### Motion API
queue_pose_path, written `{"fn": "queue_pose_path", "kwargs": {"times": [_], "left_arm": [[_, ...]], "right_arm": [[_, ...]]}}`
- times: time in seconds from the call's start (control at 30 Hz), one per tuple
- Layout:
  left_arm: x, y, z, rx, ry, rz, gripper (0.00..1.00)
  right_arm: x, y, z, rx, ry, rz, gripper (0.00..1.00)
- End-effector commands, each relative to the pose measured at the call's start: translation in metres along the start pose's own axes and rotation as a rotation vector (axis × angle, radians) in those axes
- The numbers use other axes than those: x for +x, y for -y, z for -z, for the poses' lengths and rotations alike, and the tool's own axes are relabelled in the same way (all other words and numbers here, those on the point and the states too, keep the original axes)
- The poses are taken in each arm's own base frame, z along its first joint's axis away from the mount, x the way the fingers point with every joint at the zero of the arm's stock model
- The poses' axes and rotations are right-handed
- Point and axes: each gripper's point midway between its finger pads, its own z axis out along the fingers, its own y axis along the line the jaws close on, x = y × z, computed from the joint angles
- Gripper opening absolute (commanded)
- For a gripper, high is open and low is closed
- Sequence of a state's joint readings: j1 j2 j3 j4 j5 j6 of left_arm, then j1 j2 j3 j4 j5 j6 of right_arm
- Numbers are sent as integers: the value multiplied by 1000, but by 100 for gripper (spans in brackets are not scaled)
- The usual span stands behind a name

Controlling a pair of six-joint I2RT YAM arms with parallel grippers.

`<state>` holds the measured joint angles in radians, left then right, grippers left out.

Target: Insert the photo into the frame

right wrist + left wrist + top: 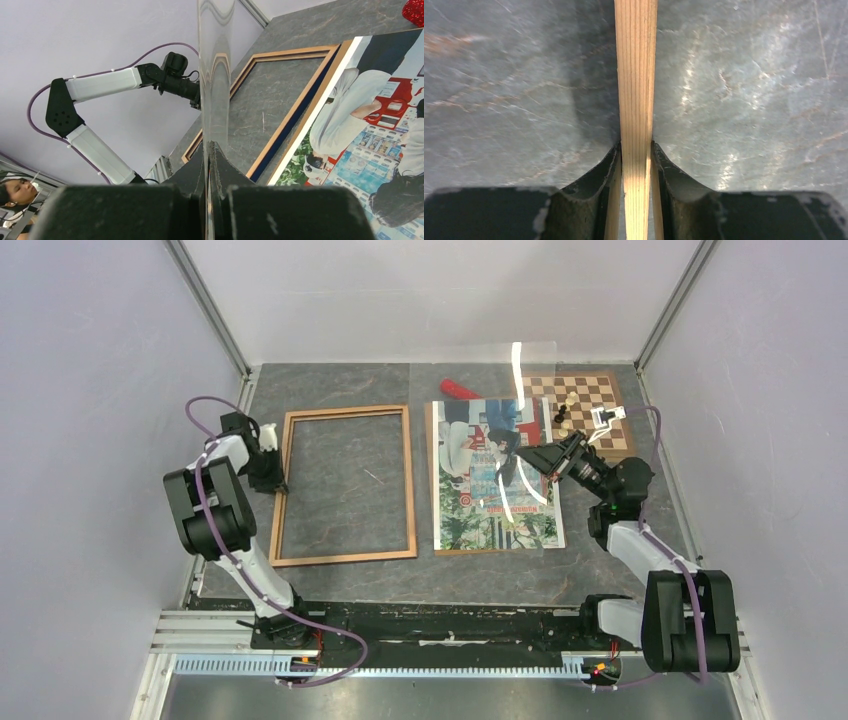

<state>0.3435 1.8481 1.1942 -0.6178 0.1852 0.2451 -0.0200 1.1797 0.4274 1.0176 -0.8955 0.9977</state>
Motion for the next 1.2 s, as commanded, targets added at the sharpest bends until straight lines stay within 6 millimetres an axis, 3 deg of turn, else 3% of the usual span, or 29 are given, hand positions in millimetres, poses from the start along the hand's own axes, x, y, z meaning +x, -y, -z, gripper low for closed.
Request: {"fn": "queue_pose_path", "kwargs": {"times": [0.0,0.47,0.7,1.1,1.17], "left_arm": [[13,41,5,125,-15,54,2],[23,91,17,249,3,129,2],[25,96,19,245,35,185,2],[31,99,29,239,74,221,2],[30,101,31,246,75,211,9]], "right_arm": [[-18,-16,-12,-52,52,71,0],[4,-20,-54,-95,-10,-14,0],[7,-20,-67,-102,-20,-24,0],[32,-4,-83,-64,-79,-72,0],[32,-4,-87,-70,-82,-85,0]]}}
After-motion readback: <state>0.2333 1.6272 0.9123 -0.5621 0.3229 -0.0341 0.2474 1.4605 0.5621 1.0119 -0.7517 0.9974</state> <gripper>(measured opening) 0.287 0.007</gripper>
